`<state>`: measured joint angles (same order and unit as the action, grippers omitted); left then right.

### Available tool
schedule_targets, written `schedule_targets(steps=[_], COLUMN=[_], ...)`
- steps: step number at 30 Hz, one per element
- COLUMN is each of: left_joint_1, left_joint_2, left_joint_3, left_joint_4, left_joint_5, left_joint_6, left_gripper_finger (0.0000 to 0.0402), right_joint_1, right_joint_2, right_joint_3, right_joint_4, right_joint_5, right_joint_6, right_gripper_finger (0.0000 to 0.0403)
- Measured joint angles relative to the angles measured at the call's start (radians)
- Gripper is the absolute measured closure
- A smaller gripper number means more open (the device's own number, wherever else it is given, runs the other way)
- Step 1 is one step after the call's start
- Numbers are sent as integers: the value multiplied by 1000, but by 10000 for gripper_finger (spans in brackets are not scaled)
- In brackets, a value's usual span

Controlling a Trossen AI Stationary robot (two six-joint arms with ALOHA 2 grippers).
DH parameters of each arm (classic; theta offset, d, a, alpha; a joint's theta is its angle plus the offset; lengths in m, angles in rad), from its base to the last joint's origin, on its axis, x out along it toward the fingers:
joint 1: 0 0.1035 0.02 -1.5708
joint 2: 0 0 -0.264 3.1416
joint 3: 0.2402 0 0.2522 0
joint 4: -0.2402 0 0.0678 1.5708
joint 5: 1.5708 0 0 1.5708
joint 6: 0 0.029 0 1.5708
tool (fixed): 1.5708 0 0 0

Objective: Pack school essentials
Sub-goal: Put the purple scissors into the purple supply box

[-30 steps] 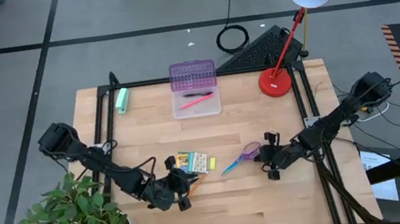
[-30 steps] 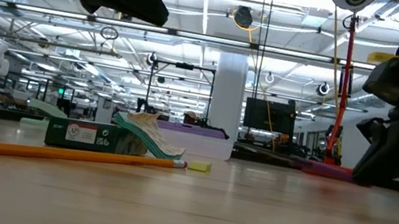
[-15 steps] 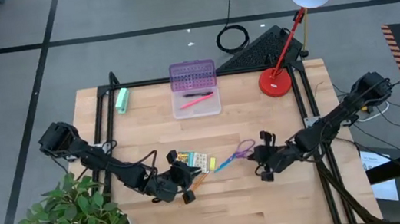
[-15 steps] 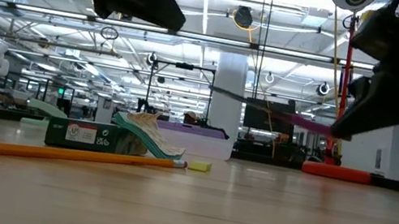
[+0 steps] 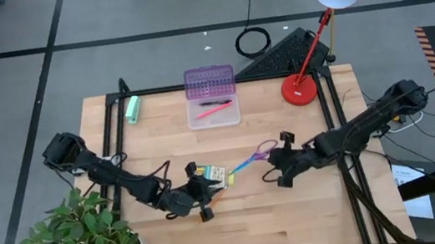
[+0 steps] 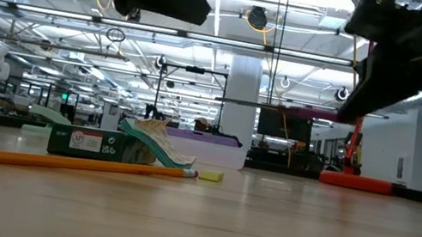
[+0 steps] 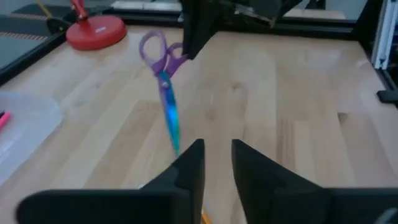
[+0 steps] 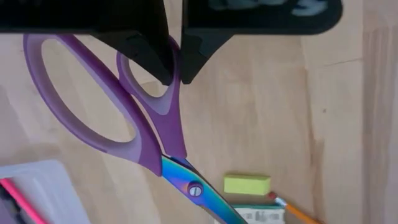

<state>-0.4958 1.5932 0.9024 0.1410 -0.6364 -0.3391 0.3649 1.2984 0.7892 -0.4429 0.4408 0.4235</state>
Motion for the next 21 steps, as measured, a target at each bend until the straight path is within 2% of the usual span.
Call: schedule_targets(steps=[5,9,15,21], left_joint_1=[41,75,124,194], left_joint_2=[0,1,11,13], left_joint_3=[0,14,57,83], left_joint_4=[22,20,45,60], left_joint_5=[7,-14,-68,-35], left_joint_6=[82,261,577,700], left_gripper_finger=[250,218,203,201], right_joint_1=[-54,-91,-140,-185], right_joint_2=[0,0,0,-45], right_joint_3=[62,106,176,182], right_joint_4=[-69,-100,-192,-203], right_joint_5=[0,-1,-4,1], right_joint_6=[-47,-95,-156,-134], right_gripper_finger=[397,396,394,393])
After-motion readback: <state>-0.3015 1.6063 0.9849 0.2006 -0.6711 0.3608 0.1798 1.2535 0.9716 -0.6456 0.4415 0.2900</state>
